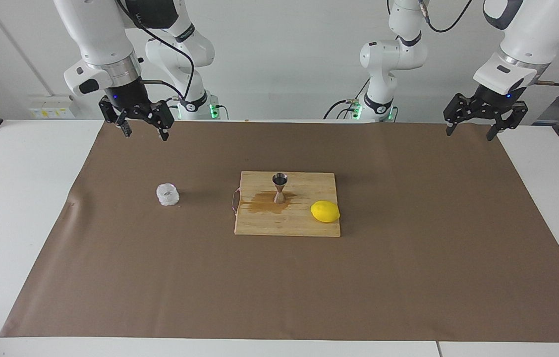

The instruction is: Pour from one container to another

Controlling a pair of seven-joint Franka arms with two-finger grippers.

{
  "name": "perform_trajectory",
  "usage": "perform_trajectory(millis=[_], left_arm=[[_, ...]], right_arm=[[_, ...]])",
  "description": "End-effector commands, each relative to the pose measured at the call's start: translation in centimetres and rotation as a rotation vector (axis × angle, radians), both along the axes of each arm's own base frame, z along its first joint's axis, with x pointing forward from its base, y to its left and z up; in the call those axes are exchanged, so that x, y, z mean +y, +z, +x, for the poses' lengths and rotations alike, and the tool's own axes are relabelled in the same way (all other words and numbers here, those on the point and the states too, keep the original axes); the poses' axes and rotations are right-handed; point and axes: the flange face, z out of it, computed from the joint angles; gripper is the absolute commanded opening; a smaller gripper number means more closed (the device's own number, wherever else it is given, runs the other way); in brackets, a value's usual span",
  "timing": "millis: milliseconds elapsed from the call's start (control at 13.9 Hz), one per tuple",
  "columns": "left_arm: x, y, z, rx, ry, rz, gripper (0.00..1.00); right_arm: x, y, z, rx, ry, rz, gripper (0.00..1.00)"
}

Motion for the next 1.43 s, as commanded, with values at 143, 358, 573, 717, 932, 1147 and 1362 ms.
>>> perform_trajectory(millis=[143,358,573,717,932,1147,1362], left_arm=[[-0.1,0.3,-0.2,-0.016,-0.009,0.010,1.00],[0.0,0.5,-0.3,-0.019,-0.006,0.008,1.00],[-0.1,0.6,-0.2,-0.023,0.002,-0.005,1.00],[0.0,0.7,-0.2,-0.025,0.005,-0.016,1.00],[0.4,1.8,-0.4,-0.034,0.013,-0.024,1.00],[0.2,1.7,-0.6,-0.017,0.031,-0.024,1.00],[-0.3,1.6,-0.6,-0.013,0.025,-0.023,1.00]], right_arm=[[0.1,0.1,-0.1,0.017,-0.005,-0.011,1.00],[-0.4,0.1,0.0,0.016,-0.010,-0.011,1.00],[-0.5,0.2,0.0,0.014,-0.019,-0.014,1.00],[-1.0,0.3,0.0,0.017,-0.022,-0.017,1.00],[-2.9,-0.1,0.0,0.045,-0.053,-0.016,1.00],[-3.1,0.0,-0.1,0.048,-0.056,-0.017,1.00],[-2.9,-0.1,-0.5,0.074,-0.052,-0.023,1.00]])
